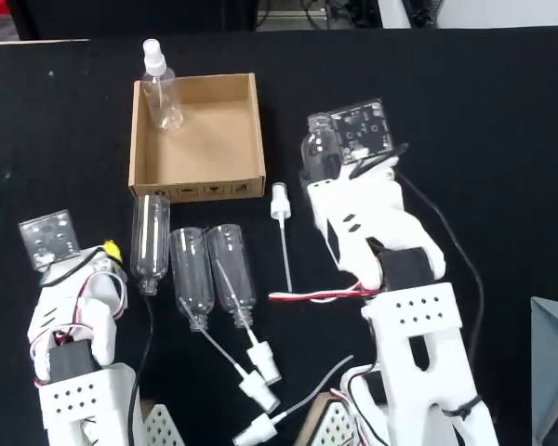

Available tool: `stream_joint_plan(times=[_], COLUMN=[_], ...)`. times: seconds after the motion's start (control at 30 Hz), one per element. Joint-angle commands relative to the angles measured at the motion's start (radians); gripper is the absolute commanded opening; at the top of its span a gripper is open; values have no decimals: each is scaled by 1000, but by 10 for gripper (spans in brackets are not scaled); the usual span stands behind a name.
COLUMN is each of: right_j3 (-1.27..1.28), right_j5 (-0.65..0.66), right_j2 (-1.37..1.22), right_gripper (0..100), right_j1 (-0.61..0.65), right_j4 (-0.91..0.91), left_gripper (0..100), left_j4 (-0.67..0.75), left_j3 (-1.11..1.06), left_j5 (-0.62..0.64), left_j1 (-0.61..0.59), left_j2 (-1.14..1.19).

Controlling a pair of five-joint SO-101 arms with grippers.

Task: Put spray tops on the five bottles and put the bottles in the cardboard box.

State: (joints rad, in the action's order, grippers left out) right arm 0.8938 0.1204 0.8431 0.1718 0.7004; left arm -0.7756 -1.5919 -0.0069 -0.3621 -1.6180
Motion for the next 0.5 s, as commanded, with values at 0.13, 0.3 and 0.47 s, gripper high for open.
stream_joint_plan(times=[0.13, 0.3, 0.47], right_j3=[67, 108, 110], right_j5=[-54, -58, -120], right_j2=[35, 35, 35], right_gripper=[11, 12, 12], right_j1=[-49, -49, -83], right_j4=[-163, -212, -212], left_gripper=[134, 134, 134], left_j4=[-132, -224, -322], left_j3=[176, 254, 321], left_j5=[-84, -133, -155], left_j1=[45, 179, 326], left_j2=[-12, -3, -2])
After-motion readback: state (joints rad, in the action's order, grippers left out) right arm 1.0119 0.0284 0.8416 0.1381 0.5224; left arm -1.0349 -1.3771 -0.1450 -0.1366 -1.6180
